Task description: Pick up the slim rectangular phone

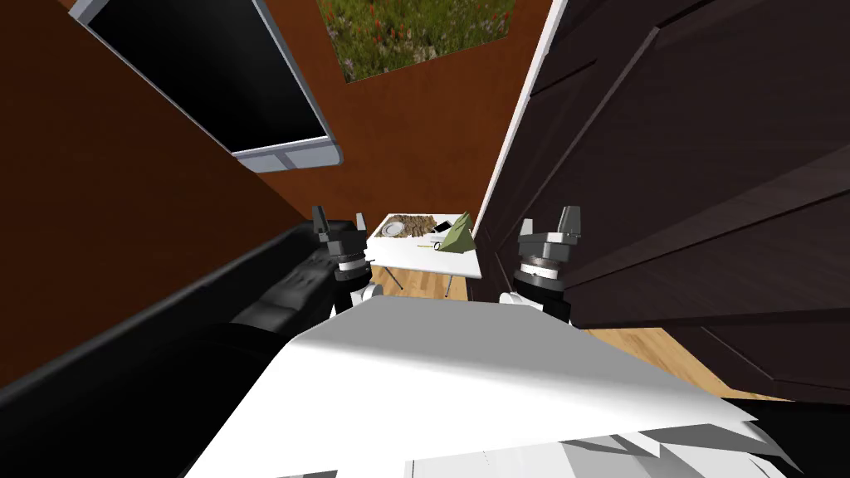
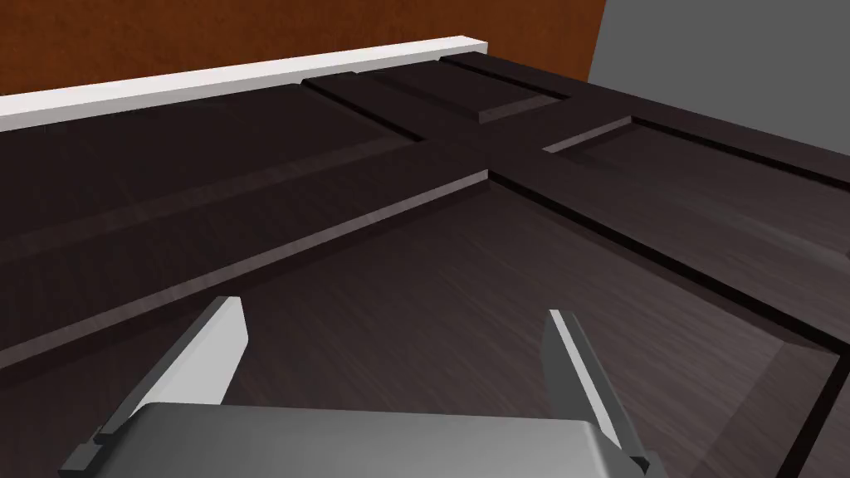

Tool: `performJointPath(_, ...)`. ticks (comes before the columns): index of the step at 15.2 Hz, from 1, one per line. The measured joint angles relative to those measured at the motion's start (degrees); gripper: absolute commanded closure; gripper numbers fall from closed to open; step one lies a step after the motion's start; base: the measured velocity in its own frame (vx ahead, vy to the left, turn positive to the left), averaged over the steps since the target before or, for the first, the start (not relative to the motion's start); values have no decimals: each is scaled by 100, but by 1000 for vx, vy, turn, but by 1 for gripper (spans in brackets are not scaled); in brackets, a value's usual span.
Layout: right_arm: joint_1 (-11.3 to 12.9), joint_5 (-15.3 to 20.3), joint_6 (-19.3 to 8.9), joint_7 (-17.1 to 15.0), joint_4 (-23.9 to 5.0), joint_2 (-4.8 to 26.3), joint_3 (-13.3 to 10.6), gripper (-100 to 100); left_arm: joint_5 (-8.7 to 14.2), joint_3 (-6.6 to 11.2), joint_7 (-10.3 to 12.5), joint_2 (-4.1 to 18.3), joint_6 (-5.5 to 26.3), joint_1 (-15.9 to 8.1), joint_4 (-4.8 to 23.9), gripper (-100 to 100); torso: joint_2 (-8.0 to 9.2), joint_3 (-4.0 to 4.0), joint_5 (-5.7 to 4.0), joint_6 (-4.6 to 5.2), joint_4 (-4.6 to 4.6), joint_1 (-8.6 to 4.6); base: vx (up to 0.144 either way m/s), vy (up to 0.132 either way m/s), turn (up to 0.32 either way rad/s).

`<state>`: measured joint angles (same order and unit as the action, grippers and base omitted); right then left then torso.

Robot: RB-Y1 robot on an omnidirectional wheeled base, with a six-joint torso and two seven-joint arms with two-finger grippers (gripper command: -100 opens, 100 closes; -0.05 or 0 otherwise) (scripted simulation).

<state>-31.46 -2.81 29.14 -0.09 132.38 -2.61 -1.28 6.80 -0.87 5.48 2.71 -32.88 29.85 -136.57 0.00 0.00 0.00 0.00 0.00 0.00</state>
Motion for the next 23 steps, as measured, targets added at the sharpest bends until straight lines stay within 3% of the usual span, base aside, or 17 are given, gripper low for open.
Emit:
performJointPath(6, 319, 50, 29, 16, -199, 634, 188, -100, 0, 0, 0, 0, 0, -1, 0, 0, 17, 9, 3, -1, 4, 14, -42, 32, -352)
performJointPath(23, 1956, 260, 116, 59, -1217, 2577, 1215, -100, 0, 1, 0, 0, 0, 1, 0, 0, 64, 43, -10, 43, 23, -45, -56, 31, -470)
